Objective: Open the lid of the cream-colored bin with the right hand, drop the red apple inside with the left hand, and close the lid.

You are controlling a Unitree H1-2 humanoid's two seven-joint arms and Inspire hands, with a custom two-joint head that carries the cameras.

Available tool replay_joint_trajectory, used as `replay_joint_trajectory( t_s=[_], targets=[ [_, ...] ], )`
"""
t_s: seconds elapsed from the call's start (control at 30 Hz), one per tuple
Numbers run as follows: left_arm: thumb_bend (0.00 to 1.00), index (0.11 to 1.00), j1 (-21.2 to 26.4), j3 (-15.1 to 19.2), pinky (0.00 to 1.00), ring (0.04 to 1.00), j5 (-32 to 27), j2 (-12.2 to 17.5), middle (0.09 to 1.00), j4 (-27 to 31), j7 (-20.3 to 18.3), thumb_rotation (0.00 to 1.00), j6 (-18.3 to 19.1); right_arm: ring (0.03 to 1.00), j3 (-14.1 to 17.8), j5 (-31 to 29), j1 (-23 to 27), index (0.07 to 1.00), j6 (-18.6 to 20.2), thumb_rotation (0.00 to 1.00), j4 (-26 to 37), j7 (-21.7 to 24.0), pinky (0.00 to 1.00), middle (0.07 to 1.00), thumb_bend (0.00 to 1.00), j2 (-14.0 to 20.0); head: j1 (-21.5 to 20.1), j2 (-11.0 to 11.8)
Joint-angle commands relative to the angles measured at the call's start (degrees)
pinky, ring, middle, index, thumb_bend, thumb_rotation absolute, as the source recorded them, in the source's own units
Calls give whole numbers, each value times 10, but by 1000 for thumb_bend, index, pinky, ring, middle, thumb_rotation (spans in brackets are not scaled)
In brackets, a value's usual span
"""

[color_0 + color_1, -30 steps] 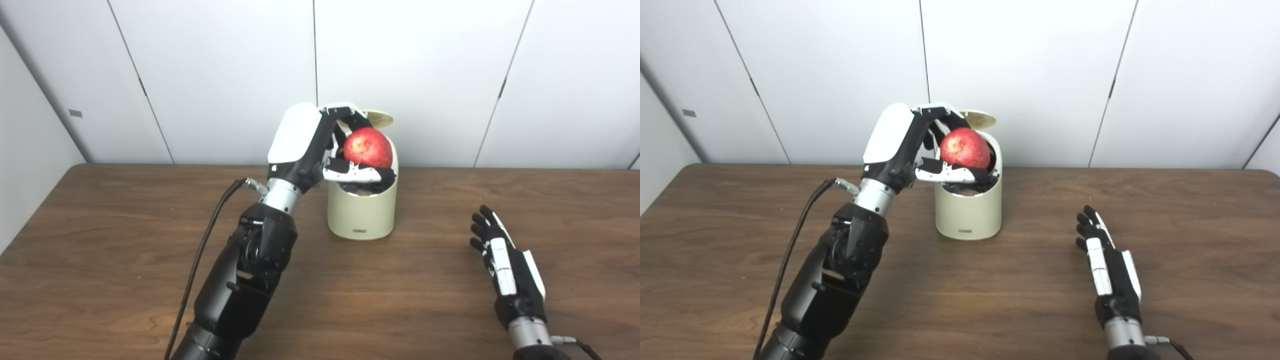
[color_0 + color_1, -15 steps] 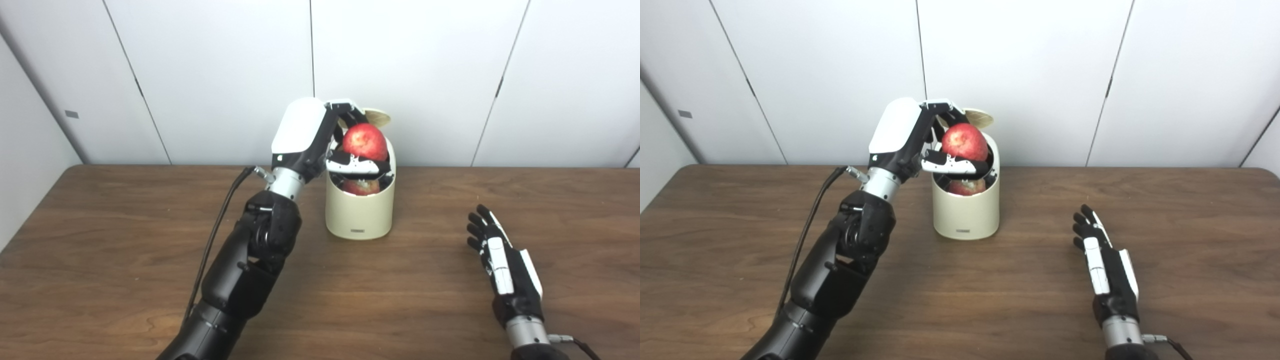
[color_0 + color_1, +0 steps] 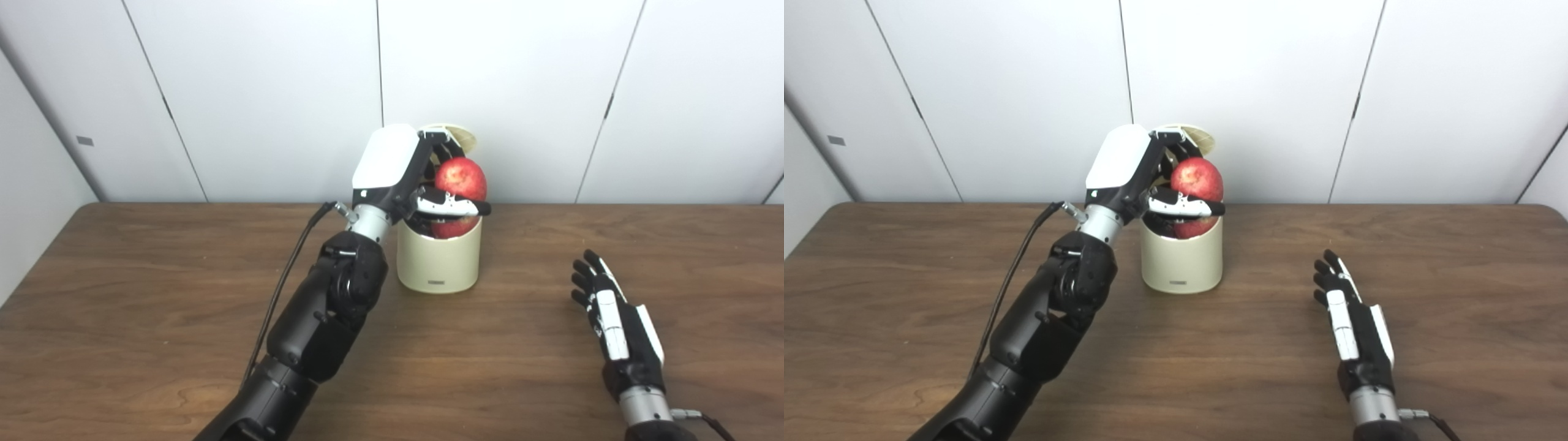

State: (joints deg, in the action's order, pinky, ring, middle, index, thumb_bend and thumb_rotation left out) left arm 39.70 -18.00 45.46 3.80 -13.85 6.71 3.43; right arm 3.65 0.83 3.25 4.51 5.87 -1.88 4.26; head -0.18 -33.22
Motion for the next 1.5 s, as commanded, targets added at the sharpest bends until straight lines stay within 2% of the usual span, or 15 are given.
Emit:
replay_joint_trajectory(
  t_s=[0.0,0.3,0.63,0.77,1.1,1.23,1.37,1.4,1.43,1.47],
  targets=[
    [472,517,35,-2,347,397,15,6,515,2,23,0,-7,919,2,-3,11,954,-18,976,23,1,900,916,507,0,0,-1],
    [467,520,32,-11,295,394,36,19,537,0,33,0,-4,910,2,-4,10,949,-14,980,30,4,890,906,513,4,4,-5],
    [467,522,26,-13,298,395,52,32,538,4,29,0,8,914,3,-8,8,950,-11,979,30,5,885,901,514,8,10,-3],
    [462,515,24,-13,290,411,61,35,580,0,28,0,21,916,2,-7,7,952,-15,993,29,8,880,894,529,11,12,-2],
    [461,513,19,-24,284,420,74,43,589,-5,26,0,32,900,5,-19,5,941,-8,981,36,10,878,875,535,11,16,-2],
    [467,510,19,-33,308,448,86,43,573,-4,10,0,51,901,7,-25,4,930,11,969,47,11,877,867,577,12,19,-3],
    [470,476,18,-47,363,514,112,42,569,7,-16,0,85,881,8,-26,4,904,21,989,52,17,860,833,559,17,19,-4],
    [491,466,18,-50,435,569,118,42,566,8,-19,0,90,868,7,-25,5,892,23,998,54,19,848,812,565,19,19,-4],
    [491,466,18,-54,435,569,123,42,566,9,-23,0,95,868,6,-24,5,892,26,998,56,20,848,812,565,19,19,-3],
    [503,465,18,-57,480,604,128,43,564,8,-26,0,99,864,5,-24,5,887,29,1000,59,20,848,803,562,19,19,-3]
  ],
)
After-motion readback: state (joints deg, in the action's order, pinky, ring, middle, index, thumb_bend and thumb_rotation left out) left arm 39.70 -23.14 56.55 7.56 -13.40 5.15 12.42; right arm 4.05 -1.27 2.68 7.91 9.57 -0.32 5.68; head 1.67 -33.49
